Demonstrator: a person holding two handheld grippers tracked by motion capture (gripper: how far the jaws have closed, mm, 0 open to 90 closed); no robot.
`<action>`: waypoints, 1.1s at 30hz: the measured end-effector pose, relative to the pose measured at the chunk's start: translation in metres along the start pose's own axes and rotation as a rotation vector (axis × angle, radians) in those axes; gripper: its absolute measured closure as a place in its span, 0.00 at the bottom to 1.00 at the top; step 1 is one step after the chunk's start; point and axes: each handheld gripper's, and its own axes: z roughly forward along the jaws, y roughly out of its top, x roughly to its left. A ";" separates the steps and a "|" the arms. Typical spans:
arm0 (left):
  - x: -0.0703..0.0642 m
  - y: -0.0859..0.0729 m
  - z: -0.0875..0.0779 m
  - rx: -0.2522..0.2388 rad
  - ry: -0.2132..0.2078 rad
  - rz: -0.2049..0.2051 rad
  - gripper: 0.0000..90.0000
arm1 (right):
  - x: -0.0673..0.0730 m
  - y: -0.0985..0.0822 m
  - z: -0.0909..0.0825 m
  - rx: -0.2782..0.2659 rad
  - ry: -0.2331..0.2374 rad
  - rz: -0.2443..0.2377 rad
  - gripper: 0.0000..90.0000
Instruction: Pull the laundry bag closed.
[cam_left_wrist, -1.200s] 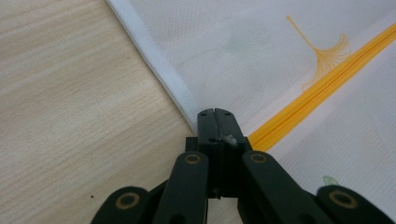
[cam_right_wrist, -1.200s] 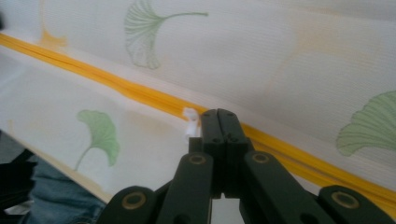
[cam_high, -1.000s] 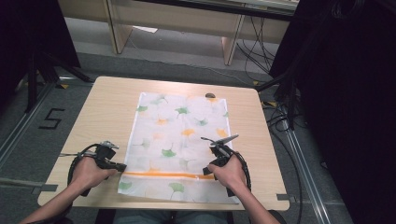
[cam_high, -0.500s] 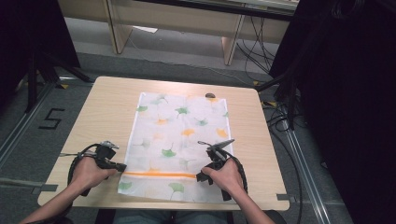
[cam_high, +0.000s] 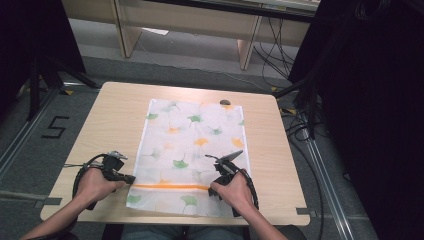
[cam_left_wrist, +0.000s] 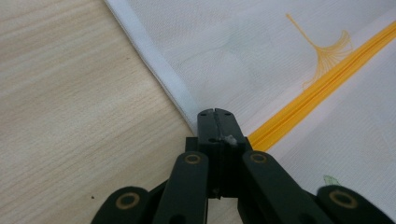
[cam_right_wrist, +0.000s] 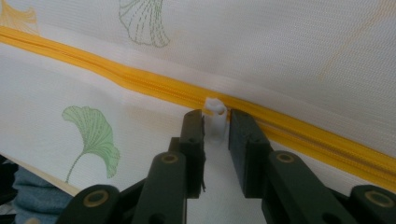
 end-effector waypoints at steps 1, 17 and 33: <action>0.000 0.000 0.000 0.001 0.000 0.001 1.00 | 0.001 -0.001 0.001 -0.013 -0.021 0.003 0.87; 0.000 0.000 0.000 -0.001 -0.001 0.002 1.00 | -0.001 0.000 -0.003 -0.014 -0.021 -0.030 1.00; 0.000 0.000 -0.001 0.010 0.006 0.015 1.00 | -0.007 0.005 -0.011 -0.062 0.007 -0.035 1.00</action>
